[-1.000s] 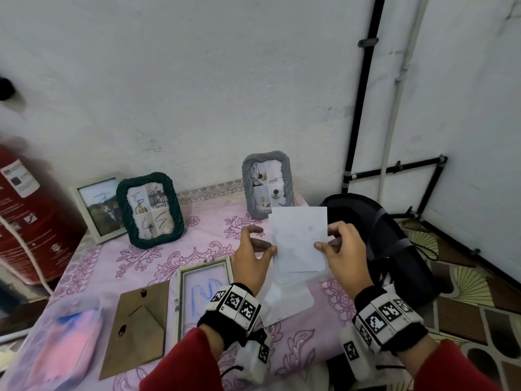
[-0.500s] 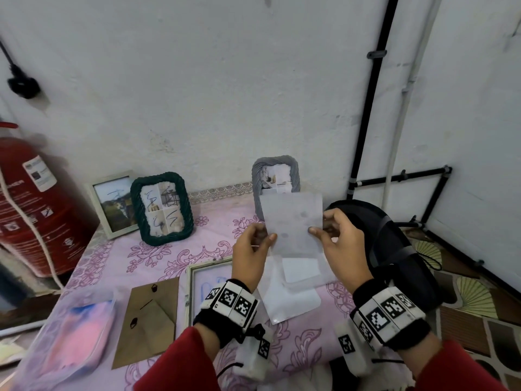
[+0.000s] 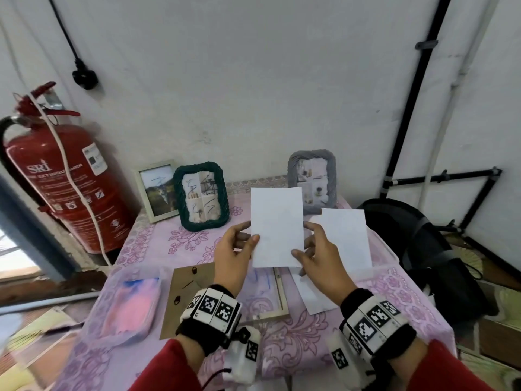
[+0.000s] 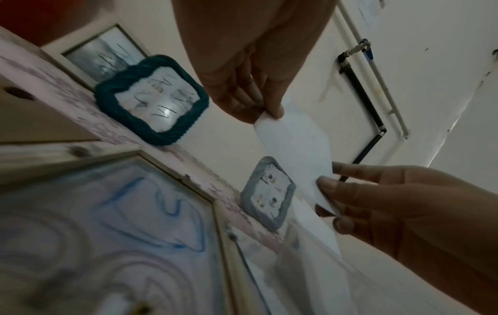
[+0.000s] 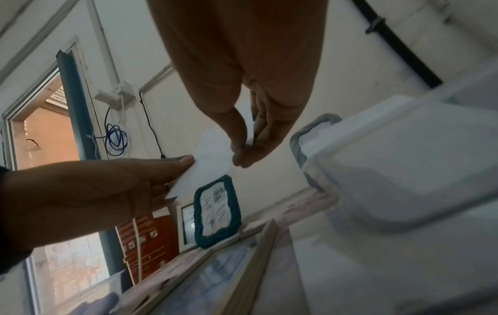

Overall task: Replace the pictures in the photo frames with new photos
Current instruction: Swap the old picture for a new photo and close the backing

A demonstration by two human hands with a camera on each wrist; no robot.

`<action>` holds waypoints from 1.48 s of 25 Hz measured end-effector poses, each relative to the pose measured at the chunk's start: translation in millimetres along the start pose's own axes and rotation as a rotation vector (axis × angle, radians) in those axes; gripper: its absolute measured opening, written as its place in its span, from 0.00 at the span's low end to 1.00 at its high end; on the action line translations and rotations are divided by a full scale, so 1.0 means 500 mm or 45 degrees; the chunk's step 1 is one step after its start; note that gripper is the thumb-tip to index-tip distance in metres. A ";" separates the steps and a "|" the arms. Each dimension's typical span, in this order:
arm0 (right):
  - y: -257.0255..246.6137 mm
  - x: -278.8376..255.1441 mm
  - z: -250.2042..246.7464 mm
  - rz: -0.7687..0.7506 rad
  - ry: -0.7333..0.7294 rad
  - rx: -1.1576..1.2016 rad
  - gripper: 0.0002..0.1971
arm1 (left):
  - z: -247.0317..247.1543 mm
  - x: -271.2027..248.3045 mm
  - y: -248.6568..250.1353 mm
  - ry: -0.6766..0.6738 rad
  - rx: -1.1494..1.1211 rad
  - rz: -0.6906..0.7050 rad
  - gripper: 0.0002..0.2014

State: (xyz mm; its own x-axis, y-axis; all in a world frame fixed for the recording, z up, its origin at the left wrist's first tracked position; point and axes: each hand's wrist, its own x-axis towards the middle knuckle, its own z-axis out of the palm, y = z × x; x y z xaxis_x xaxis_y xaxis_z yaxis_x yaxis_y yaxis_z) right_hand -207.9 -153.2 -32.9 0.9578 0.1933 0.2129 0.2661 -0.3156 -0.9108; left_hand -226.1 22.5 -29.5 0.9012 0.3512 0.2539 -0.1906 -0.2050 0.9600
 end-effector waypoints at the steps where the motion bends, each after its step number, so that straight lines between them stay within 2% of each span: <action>1: 0.002 -0.003 0.016 0.033 -0.032 0.032 0.26 | -0.015 -0.003 -0.007 -0.023 0.034 -0.026 0.17; 3: 0.010 -0.009 0.041 0.081 -0.090 0.043 0.26 | -0.040 -0.012 -0.022 -0.097 0.111 -0.059 0.20; 6: 0.030 -0.013 0.067 0.134 -0.159 0.015 0.19 | -0.078 -0.030 -0.041 -0.197 0.236 -0.113 0.24; 11: 0.062 -0.006 0.087 0.075 -0.202 -0.208 0.16 | -0.125 -0.053 -0.081 -0.207 0.688 -0.151 0.21; 14: 0.072 -0.007 0.090 0.078 -0.313 -0.325 0.13 | -0.135 -0.061 -0.097 -0.267 0.745 -0.223 0.24; 17: 0.073 -0.010 0.084 0.049 -0.328 -0.398 0.17 | -0.139 -0.072 -0.109 -0.410 0.853 -0.289 0.27; 20: 0.072 -0.009 0.078 0.025 -0.358 -0.391 0.28 | -0.136 -0.076 -0.110 -0.462 0.971 -0.254 0.30; 23: 0.075 -0.008 0.081 0.053 -0.453 -0.456 0.33 | -0.135 -0.076 -0.107 -0.458 0.932 -0.234 0.36; 26: 0.080 -0.007 0.080 0.086 -0.516 -0.476 0.36 | -0.139 -0.079 -0.111 -0.478 0.932 -0.255 0.34; 30: 0.084 -0.007 0.074 0.084 -0.565 -0.461 0.33 | -0.143 -0.081 -0.118 -0.527 0.991 -0.245 0.30; 37: 0.075 -0.006 0.070 0.053 -0.624 -0.513 0.28 | -0.147 -0.079 -0.123 -0.545 0.967 -0.244 0.29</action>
State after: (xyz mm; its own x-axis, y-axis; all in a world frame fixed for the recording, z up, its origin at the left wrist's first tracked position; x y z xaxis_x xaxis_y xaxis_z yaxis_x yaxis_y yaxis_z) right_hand -204.4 -132.9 -79.8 0.8325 0.5462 -0.0932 0.3416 -0.6384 -0.6898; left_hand -278.7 88.2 -90.0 0.9882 0.1019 -0.1146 0.1508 -0.7813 0.6057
